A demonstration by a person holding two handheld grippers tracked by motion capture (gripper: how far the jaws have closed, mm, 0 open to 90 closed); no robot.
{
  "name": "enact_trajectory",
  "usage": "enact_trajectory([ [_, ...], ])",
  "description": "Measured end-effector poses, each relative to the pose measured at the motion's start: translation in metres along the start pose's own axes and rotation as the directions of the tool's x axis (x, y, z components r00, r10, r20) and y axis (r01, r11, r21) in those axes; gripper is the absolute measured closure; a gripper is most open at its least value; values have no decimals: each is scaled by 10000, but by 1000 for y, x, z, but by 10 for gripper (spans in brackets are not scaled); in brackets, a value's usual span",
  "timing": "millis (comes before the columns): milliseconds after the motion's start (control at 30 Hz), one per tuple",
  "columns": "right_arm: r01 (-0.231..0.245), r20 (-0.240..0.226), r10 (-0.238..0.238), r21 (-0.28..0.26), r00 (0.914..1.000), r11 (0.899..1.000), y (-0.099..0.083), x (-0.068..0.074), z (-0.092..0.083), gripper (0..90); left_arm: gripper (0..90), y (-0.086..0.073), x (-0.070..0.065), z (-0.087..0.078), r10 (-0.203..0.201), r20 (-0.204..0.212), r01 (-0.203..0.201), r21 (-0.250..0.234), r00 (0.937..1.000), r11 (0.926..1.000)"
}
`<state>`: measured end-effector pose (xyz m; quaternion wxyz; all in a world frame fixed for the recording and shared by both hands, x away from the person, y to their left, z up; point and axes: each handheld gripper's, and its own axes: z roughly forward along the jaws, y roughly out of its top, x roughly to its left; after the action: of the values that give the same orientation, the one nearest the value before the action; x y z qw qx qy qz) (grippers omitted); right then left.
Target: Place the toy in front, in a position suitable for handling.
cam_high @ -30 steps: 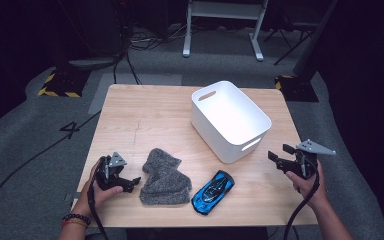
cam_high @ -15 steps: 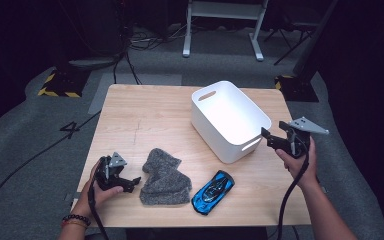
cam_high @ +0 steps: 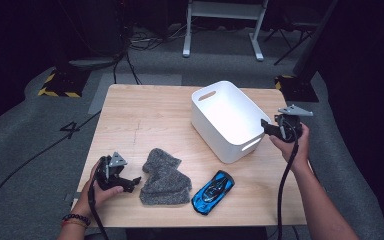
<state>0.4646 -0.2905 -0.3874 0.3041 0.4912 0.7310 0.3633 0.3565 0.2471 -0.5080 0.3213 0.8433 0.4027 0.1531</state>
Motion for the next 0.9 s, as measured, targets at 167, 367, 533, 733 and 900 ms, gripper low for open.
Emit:
enact_trajectory([
  [167, 43, -1306, -2, 305, 9914, 9995, 2, -9, 13, 664, 1, 0, 0, 1, -17, 71, 17, -18, 10000, 10000],
  [367, 610, -1551, -591, 69, 9861, 9981, 5, -7, 19, 793, 1, 1, 0, 1, 28, 117, -28, -20, 9999, 10000],
  [533, 1111, -1996, -1078, 54, 9739, 9938, 9, -4, 21, 831, 1, 1, 0, 1, 41, 116, -40, -19, 9999, 10000],
  [733, 2050, -2472, -1999, -53, 9481, 9788, 18, 5, 28, 834, 1, 1, 0, 1, 44, 116, -44, -18, 9999, 10000],
  [900, 2375, -1913, -2343, -65, 9532, 9714, 22, 9, 34, 739, 1, 1, 0, 1, 41, 116, -41, -19, 9999, 10000],
])
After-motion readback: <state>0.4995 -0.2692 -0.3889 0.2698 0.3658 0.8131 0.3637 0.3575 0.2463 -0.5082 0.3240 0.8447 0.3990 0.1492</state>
